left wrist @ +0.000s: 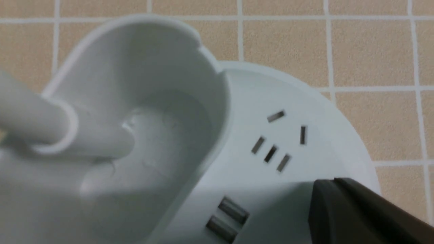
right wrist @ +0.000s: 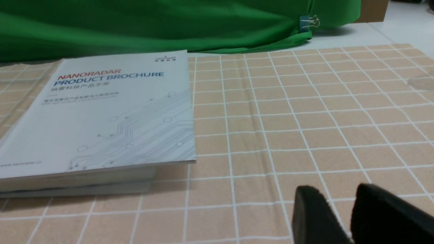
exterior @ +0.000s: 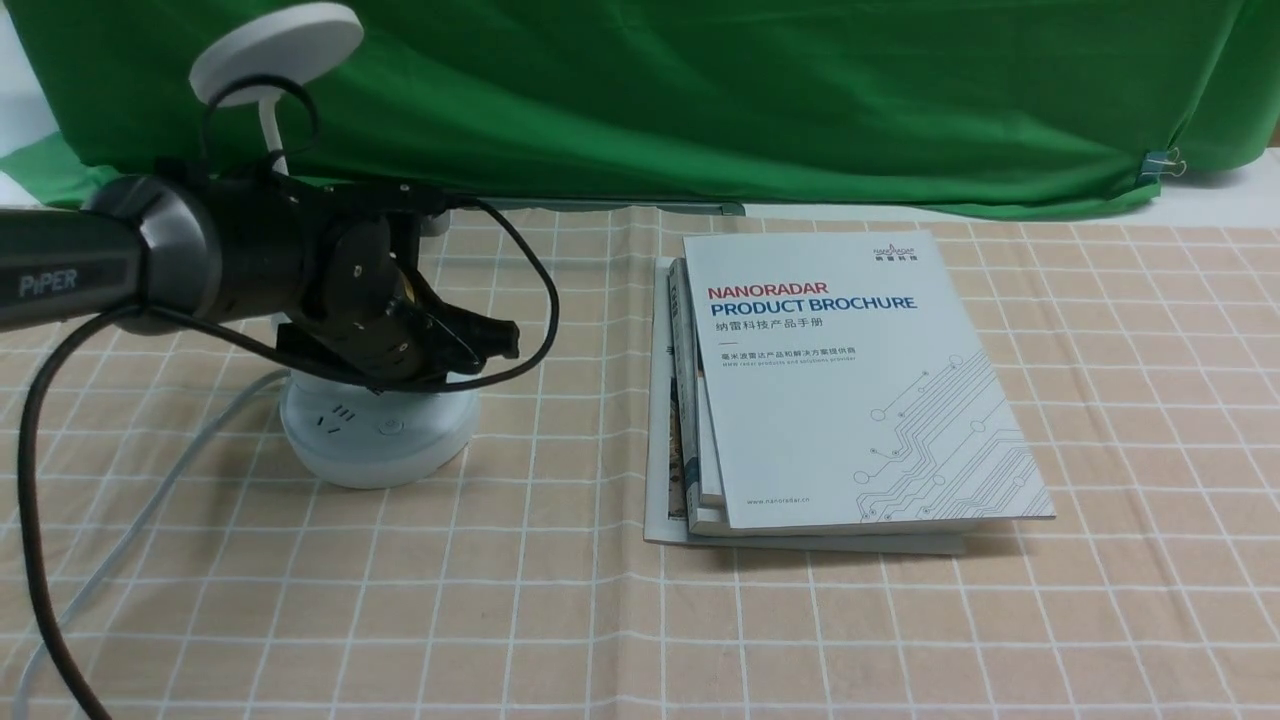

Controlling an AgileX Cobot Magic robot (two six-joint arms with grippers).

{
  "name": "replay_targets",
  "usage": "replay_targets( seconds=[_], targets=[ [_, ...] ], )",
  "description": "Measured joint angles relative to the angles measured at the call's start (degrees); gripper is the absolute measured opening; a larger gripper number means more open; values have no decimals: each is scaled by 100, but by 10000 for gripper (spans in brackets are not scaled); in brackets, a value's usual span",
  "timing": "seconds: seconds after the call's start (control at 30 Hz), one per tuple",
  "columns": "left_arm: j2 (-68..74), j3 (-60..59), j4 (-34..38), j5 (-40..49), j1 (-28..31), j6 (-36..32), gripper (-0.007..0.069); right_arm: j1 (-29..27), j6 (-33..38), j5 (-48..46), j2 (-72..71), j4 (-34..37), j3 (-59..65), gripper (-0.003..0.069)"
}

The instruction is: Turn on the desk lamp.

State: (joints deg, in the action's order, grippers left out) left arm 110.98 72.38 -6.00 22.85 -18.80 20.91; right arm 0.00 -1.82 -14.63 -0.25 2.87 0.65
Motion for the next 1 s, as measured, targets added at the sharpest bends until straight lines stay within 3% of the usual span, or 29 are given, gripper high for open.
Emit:
replay_targets(
  seconds=[0.47,0.7,1.0],
  targets=[
    [-1526,-936,698,546,-584,-694,0,0,0,0,0,0,0,240],
    [-4126,-2305,723,-320,-1448,-1089,0,0,0,0,0,0,0,240],
    [-6206,-3790,543,-1504,-1564,-1414,0,0,0,4,0,0,0,240]
  ],
)
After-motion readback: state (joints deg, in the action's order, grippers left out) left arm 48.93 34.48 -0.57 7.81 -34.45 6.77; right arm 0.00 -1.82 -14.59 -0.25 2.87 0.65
